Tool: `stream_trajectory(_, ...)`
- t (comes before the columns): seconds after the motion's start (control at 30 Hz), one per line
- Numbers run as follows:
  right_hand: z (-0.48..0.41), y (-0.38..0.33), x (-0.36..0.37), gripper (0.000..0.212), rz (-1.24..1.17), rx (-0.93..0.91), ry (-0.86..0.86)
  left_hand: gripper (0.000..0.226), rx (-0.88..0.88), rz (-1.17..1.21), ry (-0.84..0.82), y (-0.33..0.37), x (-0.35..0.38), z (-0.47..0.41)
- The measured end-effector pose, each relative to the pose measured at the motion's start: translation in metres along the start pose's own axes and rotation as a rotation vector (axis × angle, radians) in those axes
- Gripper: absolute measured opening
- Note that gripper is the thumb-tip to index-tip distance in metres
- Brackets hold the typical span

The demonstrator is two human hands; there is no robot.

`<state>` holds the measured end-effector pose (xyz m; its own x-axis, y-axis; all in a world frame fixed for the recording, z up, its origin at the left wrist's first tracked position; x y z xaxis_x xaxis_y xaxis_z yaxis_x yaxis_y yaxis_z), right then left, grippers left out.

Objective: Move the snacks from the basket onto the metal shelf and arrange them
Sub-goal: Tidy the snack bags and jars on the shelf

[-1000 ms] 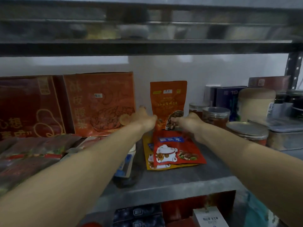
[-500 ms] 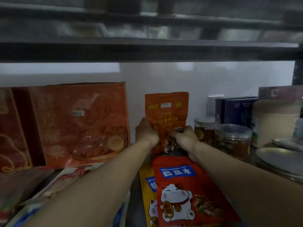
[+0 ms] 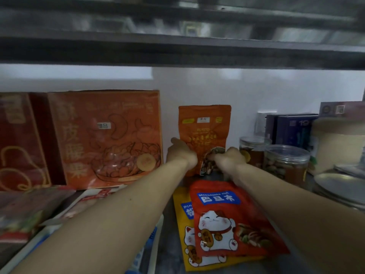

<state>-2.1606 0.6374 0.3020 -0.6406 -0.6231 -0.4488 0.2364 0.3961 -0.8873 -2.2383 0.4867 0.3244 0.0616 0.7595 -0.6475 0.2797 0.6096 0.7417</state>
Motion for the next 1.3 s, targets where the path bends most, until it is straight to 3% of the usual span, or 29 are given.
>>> stream_trajectory(0.07, 0.012, -0.007, -0.01, 0.034, 0.154, -0.056, 0.025, 0.081, 0.027, -0.043, 0.01, 0.002, -0.003, 0.01)
stream_trajectory(0.17, 0.034, -0.022, -0.02, 0.024, 0.348, -0.205, 0.026, 0.066, 0.121, -0.16, 0.069, 0.01, -0.012, 0.031)
stream_trajectory(0.3, 0.065, -0.031, -0.024, 0.045, 0.577, -0.389, -0.071, 0.047, 0.271, -0.445, 0.102, 0.024, -0.019, 0.065)
stream_trajectory(0.5, 0.11, -0.034, -0.043, 0.075, 0.828, -0.534, -0.112, 0.051, 0.443, -0.622, 0.108, 0.037, -0.02, 0.106)
stream_trajectory(0.87, 0.112, -0.034, -0.087, 0.076, 0.795, -0.543, -0.114, 0.067, 0.555, -0.53, 0.025, 0.083, 0.002, 0.131)
stream_trajectory(1.03, 0.082, -0.045, -0.113, 0.067, 0.663, -0.52, -0.023, 0.06, 0.619, -0.509, 0.0, 0.112, 0.013, 0.103)
stream_trajectory(1.17, 0.051, -0.058, -0.131, 0.054, 0.592, -0.489, 0.038, 0.056, 0.692, -0.478, -0.099, 0.131, 0.027, 0.075)
stream_trajectory(1.3, 0.017, -0.046, -0.135, 0.048, 0.707, -0.345, -0.009, 0.052, 0.758, -0.54, -0.277, 0.14, 0.054, 0.057)
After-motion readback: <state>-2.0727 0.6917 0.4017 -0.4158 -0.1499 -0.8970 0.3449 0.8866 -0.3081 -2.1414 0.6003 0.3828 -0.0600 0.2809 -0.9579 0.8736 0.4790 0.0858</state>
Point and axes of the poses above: each hand's wrist, its own z-axis away from the middle knuckle, its own x-axis out of the palm, y = z × x, the point moved 8 cm from there along -z, towards the middle knuckle, and after that the axes turned 1 degree about y, right-handed, at the moved point
